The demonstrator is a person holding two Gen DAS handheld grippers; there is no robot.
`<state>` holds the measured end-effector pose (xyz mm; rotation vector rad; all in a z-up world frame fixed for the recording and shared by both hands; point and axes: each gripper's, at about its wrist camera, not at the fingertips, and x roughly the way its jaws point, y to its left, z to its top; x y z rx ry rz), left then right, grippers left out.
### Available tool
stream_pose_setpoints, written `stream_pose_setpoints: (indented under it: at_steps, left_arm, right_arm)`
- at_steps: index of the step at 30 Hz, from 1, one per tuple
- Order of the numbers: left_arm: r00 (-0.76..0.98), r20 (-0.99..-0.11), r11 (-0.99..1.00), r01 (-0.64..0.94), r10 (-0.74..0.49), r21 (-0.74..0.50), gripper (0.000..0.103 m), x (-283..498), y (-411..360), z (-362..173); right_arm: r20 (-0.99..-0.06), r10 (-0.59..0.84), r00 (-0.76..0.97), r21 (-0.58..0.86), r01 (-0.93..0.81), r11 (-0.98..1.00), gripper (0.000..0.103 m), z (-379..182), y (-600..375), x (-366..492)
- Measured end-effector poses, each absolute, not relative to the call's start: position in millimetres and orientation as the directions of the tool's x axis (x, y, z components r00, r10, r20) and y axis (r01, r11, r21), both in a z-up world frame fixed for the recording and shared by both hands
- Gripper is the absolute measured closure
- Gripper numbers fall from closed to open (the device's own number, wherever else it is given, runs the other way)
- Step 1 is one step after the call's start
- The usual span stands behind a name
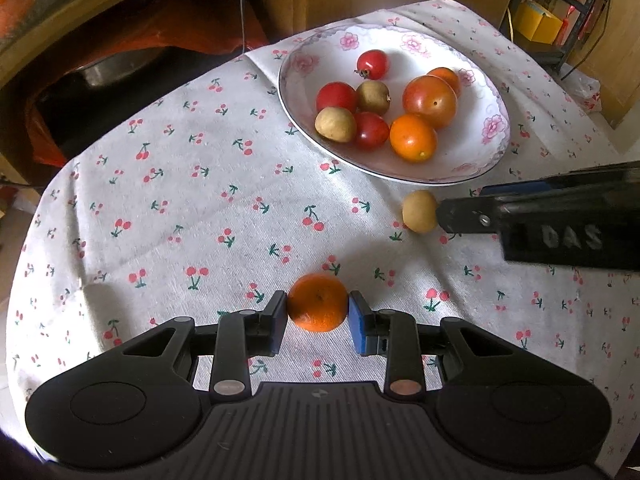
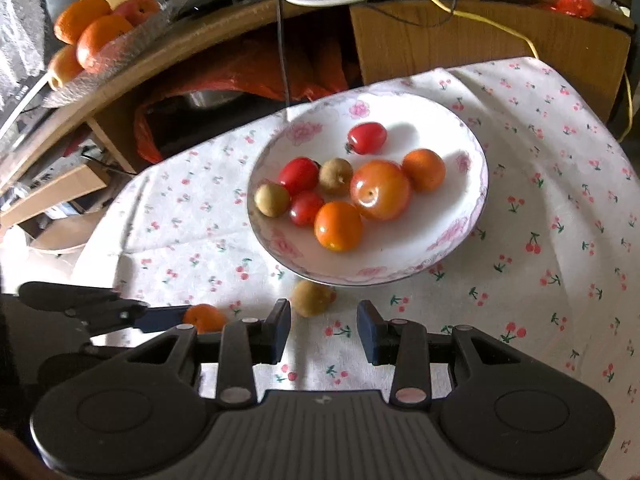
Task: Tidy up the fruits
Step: 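Grasp the last tangerine with the left tool while the right tool grasps the small potato, then carry the tangerine in the left tool while the right tool carries the potato toward the bowl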
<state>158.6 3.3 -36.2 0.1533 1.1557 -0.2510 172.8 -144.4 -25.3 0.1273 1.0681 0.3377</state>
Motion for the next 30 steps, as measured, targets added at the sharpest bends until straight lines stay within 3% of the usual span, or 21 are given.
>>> stream_pose_setpoints:
  at_steps: [7,12,15,21,28,30]
  left_arm:
    - [0.381,-0.915,0.960,0.278,-0.131,-0.022,0.060,158.1,5.4,-36.9]
    - [0.384,-0.913,0.960,0.280,-0.138,-0.027,0.059,158.6,6.8,-37.3]
    - [0.389,-0.911,0.960,0.280,-0.139,-0.027,0.060,157.2,6.9,-35.4]
    - [0.396,-0.906,0.958,0.285,-0.148,-0.032,0.061,150.6,5.0,-28.4]
    - [0.392,-0.914,0.961,0.277,-0.103,0.011,0.055,155.0,0.1,-36.3]
    - [0.396,-0.913,0.961,0.276,-0.100,0.015,0.048,155.6,-0.9,-38.0]
  right_arm:
    - [-0.823,0.373,0.429,0.370,-0.093,0.924,0.067,-36.3,-143.0,186.0]
    - [-0.844,0.319,0.430,0.302,-0.110,0.947,0.067,-44.6,-120.2,193.6]
    - [-0.855,0.284,0.434,0.244,-0.145,0.959,0.077,-42.1,-112.9,191.3]
    - [-0.860,0.250,0.444,0.161,-0.230,0.960,0.077,-29.1,-124.2,170.0]
    - [-0.882,0.192,0.431,0.081,-0.263,0.961,0.077,-28.3,-148.8,139.1]
    - [-0.889,0.189,0.417,0.087,-0.251,0.964,0.077,-36.3,-153.7,136.1]
